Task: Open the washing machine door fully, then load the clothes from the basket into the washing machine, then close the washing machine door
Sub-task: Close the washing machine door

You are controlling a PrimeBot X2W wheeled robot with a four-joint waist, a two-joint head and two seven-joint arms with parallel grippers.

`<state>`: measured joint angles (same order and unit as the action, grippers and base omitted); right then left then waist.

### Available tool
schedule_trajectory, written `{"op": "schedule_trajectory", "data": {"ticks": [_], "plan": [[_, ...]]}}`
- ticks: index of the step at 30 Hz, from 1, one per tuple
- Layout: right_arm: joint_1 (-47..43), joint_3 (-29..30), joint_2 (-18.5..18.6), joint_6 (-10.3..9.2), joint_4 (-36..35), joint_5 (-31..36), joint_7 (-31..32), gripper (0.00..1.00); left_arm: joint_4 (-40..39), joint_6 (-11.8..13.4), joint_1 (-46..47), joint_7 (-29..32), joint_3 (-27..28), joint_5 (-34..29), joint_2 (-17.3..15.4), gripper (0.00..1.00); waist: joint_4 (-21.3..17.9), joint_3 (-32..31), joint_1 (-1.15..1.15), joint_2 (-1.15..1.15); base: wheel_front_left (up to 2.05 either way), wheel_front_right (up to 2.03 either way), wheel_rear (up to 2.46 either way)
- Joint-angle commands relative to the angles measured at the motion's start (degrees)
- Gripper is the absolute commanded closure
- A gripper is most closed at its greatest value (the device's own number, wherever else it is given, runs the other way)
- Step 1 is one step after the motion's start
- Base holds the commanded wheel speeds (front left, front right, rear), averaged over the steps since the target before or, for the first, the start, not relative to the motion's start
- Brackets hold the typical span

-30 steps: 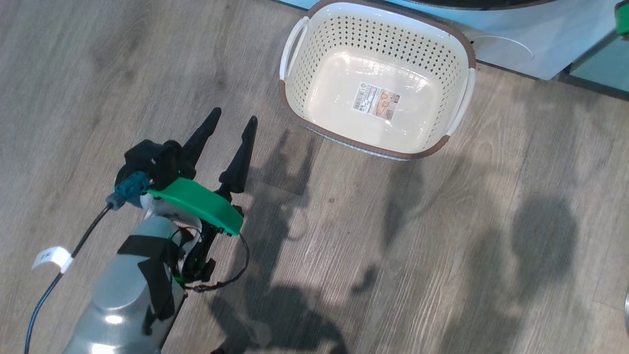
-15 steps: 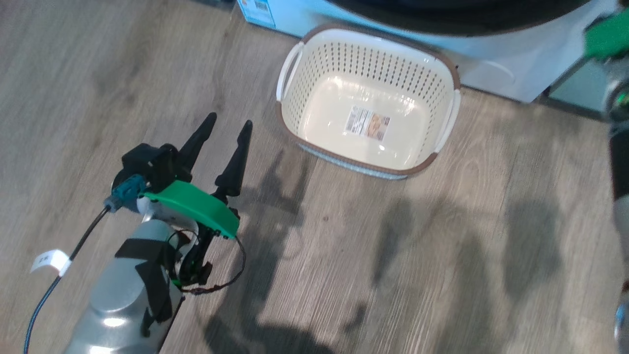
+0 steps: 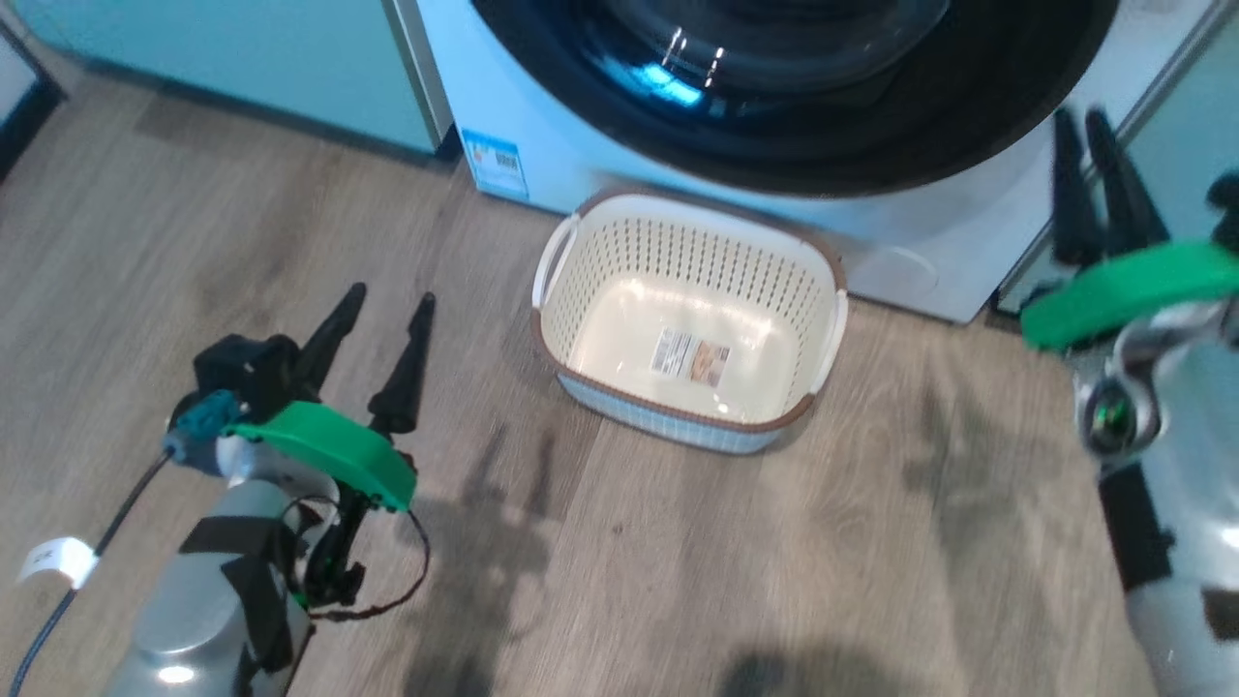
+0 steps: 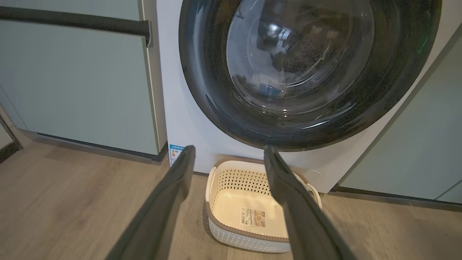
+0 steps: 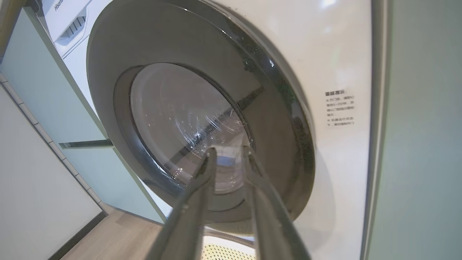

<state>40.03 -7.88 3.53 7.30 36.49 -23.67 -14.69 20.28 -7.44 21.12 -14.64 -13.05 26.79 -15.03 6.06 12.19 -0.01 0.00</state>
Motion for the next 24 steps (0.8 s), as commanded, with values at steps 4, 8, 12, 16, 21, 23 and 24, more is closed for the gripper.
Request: {"op": "schedule_trajectory", "data": {"ticks": [4,8,12,16,21,23,24], "plan": [[-5.5,-1.3,-0.7,0.19,-4.8,0.8,-0.3,0.00,-0.5,0.0,0.3,-0.4,4.3,0.2,-3.1,0.00,-2.1,-4.7,0.01,0.00,0.00,0.00,0.00],[-9.7,-0.4,-0.7,0.19,-6.3,1.9,-0.3,0.00,0.3,0.0,-0.7,-0.4,4.9,0.1,-3.5,0.00,-3.2,-6.7,0.01,0.00,0.00,0.00,0.00],[-14.7,1.1,-0.7,0.19,-8.5,2.7,-0.3,0.00,1.0,0.0,-2.2,-0.4,5.3,-0.2,-4.1,0.00,-4.5,-9.0,0.01,0.00,0.00,0.00,0.00],[-20.4,3.8,-0.7,0.19,-11.6,3.5,-0.3,0.00,1.5,0.0,-4.0,-0.4,5.7,-0.5,-4.6,0.00,-5.9,-11.1,0.01,0.00,0.00,0.00,0.00],[-25.1,6.4,-0.7,0.19,-14.1,4.0,-0.3,0.00,2.2,0.0,-5.2,-0.4,6.2,-0.8,-5.2,0.00,-7.1,-12.6,0.01,0.00,0.00,0.00,0.00],[-26.7,7.4,-0.7,0.19,-15.2,4.0,-0.3,0.00,2.5,0.0,-5.5,-0.4,6.4,-0.9,-5.1,0.00,-7.5,-13.2,0.01,0.00,0.00,0.00,0.00],[-27.5,7.8,-0.7,0.19,-15.6,4.0,-0.3,0.00,2.7,0.0,-5.6,-0.4,6.6,-1.0,-5.0,0.00,-7.6,-13.4,0.01,0.00,0.00,0.00,0.00]]}}
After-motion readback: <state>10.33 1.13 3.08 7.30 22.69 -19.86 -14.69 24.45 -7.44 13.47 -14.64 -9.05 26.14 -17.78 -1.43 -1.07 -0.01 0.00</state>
